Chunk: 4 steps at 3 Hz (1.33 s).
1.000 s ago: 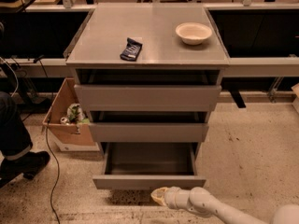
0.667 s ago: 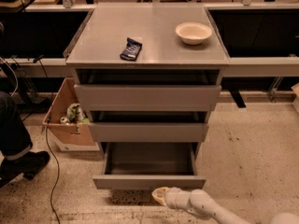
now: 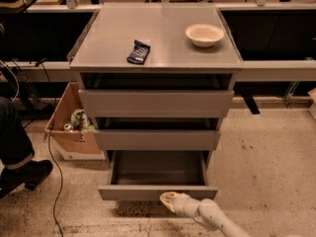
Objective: Close bottom drawer
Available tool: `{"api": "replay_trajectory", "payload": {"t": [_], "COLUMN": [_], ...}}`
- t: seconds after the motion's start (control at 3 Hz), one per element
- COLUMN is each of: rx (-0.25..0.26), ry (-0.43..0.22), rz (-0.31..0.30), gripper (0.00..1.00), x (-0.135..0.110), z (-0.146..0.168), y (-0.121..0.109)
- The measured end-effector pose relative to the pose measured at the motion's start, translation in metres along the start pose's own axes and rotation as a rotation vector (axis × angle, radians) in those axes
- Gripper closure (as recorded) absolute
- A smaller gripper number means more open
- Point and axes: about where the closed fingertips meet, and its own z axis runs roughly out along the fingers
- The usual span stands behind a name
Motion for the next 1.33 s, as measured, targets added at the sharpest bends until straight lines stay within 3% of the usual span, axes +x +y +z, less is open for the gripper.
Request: {"api": "replay_trajectory", "payload": {"t": [0.67,1.33], "rx": [0.023,0.018], "ry": [-0.092,-0.191], "rz": [-0.054,-0.058], "gripper": [1.00,1.00], "x": [-0.022,-0.042], "z": [0.034,0.094], "y": [-0.023,-0.037]}}
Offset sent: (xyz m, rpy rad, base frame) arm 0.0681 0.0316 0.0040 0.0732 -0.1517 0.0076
